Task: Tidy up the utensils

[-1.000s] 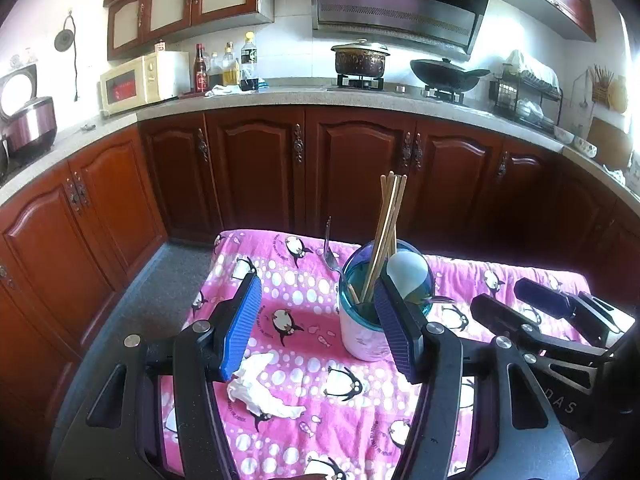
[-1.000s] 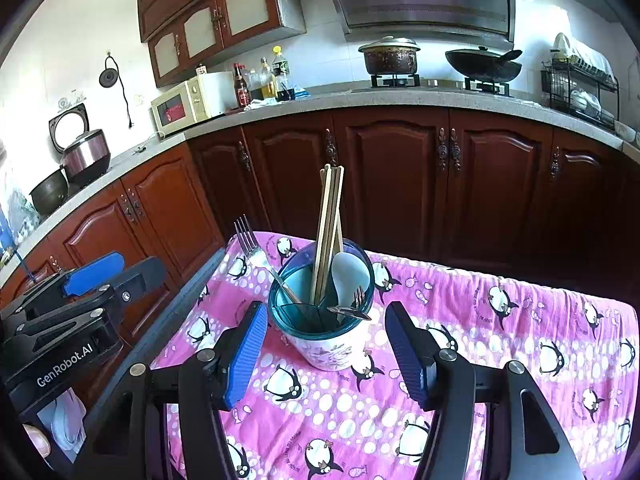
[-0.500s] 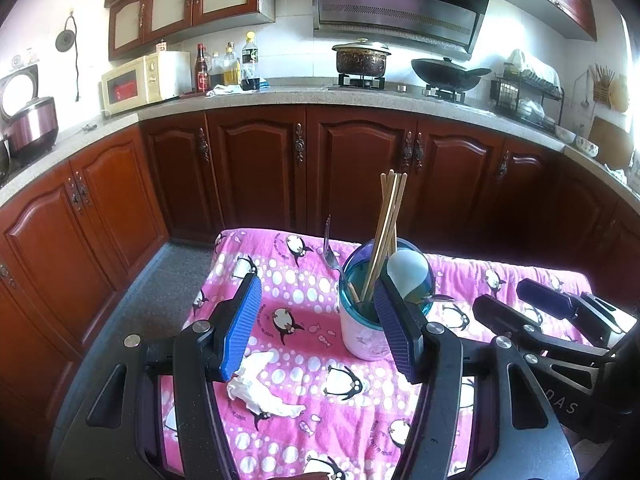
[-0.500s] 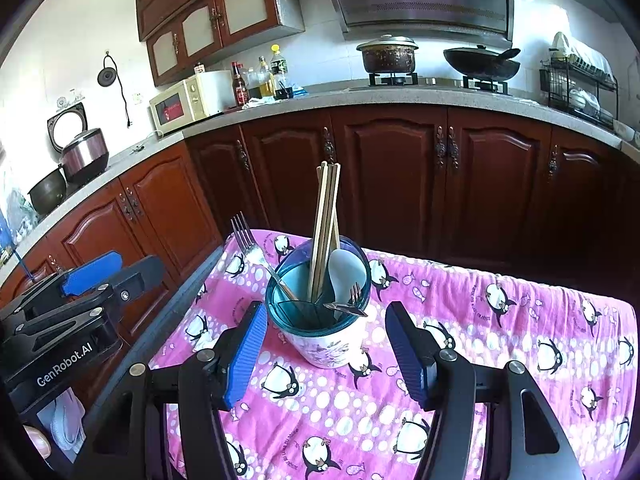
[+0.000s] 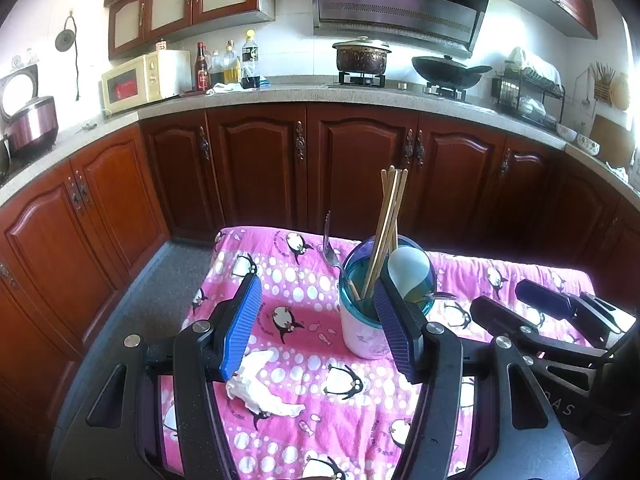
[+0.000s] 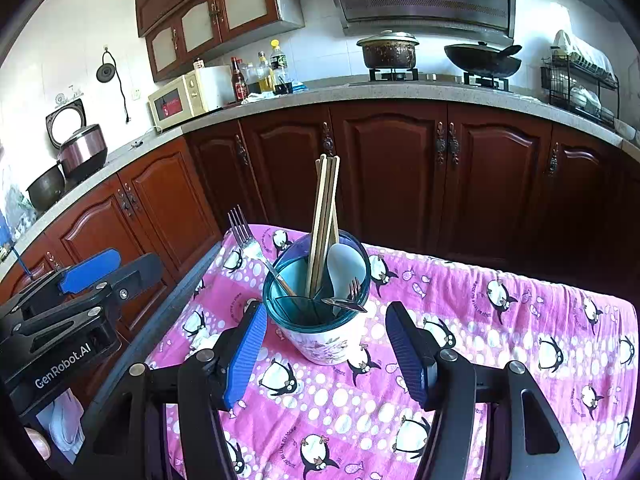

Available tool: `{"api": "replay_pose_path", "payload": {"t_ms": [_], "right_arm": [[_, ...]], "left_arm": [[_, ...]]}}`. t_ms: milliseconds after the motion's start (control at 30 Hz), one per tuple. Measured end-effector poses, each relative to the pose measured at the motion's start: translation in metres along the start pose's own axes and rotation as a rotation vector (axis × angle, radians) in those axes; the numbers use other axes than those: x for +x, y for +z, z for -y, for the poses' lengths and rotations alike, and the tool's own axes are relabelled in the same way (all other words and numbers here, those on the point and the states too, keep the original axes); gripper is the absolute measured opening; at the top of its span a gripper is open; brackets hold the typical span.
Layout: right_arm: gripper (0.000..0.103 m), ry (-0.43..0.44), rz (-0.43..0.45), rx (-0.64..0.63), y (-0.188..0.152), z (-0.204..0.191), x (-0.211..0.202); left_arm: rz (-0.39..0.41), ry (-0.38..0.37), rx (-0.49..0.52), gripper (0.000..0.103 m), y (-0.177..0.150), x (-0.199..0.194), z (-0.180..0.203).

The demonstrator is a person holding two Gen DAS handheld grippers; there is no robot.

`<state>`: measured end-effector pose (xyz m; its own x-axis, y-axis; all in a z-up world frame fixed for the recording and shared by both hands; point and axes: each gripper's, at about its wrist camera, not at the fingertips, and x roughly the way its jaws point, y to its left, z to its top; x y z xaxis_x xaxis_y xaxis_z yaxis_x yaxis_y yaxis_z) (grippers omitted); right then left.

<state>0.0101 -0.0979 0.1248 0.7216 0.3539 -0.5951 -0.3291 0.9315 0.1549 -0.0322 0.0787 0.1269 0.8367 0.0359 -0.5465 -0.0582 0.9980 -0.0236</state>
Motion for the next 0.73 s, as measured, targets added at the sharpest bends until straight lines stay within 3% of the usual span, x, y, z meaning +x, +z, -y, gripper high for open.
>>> {"api": "replay_pose_path", "payload": {"t_ms": [533, 733], "right_arm": [[0.061, 0.003, -0.016, -0.006, -0.001, -0.001, 0.007], [0.062, -0.019, -0.015, 0.016, -0.005, 0.017, 0.004]], "left_arm": [[-0.003, -0.009, -0.003, 0.059, -0.002, 0.000, -0.001], [-0.004, -0.004, 0.005, 0.059, -0.004, 0.006, 0.001]]}}
